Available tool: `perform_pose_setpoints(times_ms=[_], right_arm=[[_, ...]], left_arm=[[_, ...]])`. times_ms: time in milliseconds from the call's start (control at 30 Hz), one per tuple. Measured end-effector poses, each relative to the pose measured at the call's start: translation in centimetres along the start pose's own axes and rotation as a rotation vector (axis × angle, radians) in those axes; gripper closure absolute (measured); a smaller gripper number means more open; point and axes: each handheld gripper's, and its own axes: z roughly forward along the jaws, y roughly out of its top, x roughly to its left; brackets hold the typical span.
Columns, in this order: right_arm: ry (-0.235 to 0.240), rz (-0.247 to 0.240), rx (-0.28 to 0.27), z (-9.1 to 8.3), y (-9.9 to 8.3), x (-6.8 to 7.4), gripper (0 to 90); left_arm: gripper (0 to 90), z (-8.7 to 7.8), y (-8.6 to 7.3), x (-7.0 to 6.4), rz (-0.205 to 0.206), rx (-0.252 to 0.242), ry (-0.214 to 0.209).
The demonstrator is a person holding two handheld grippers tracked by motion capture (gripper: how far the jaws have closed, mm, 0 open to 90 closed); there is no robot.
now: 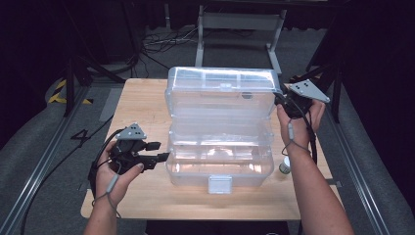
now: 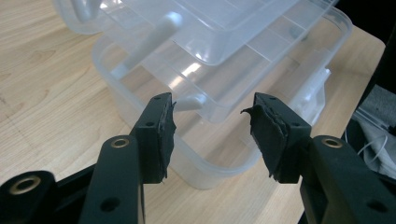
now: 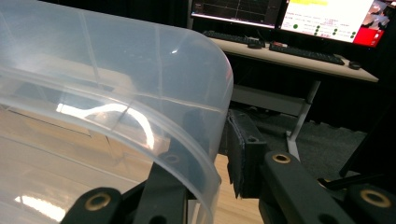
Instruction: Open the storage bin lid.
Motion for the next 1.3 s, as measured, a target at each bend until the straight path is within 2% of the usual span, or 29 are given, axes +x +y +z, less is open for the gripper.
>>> perform_pose_setpoints(times_ms=[33,133,167,200,233,333,567,667,800,967,1100,1300], right_arm=[[0.006,0.003,0.009,0.2,0.1,-0.1,77.8],[0.013,0.004,0.016,0.4,0.2,-0.2,77.8],[0.014,0.005,0.022,0.4,0.3,-0.3,77.8],[0.019,0.009,0.027,0.5,0.4,-0.4,77.8],[0.019,0.009,0.027,0.5,0.4,-0.4,77.8],[0.023,0.012,0.034,0.7,0.5,-0.5,77.8],[0.032,0.018,0.055,1.0,0.7,-0.7,77.8],[0.032,0.025,0.053,1.3,0.7,-0.8,77.9],[0.03,0.03,0.043,1.6,0.7,-0.8,77.9],[0.031,0.03,0.048,1.8,0.8,-0.9,77.9],[0.032,0.031,0.055,2.0,0.9,-0.9,77.9],[0.033,0.034,0.06,2.3,0.9,-1.1,77.8]], left_arm=[[49.7,0.1,0.1,-0.2,0.018,0.008,-0.017],[49.6,0.4,0.1,-0.7,0.035,0.024,-0.03],[49.5,0.7,0.1,-0.9,0.04,0.035,-0.036],[49.3,1.2,0.2,-1.4,0.062,0.064,-0.047],[49.2,1.2,0.2,-1.4,0.062,0.064,-0.047],[49.0,2.4,0.3,-2.1,0.101,0.106,-0.08],[48.7,4.1,-0.3,-2.1,0.125,0.161,-0.134],[48.4,5.1,-0.6,-2.0,0.13,0.189,-0.174],[48.0,6.2,-0.8,-2.3,0.154,0.213,-0.181],[48.4,7.0,-1.0,-2.1,0.151,0.232,-0.186],[49.1,7.6,-1.4,-2.1,0.164,0.247,-0.192],[59.2,8.4,-1.6,-2.4,0.189,0.276,-0.197]])
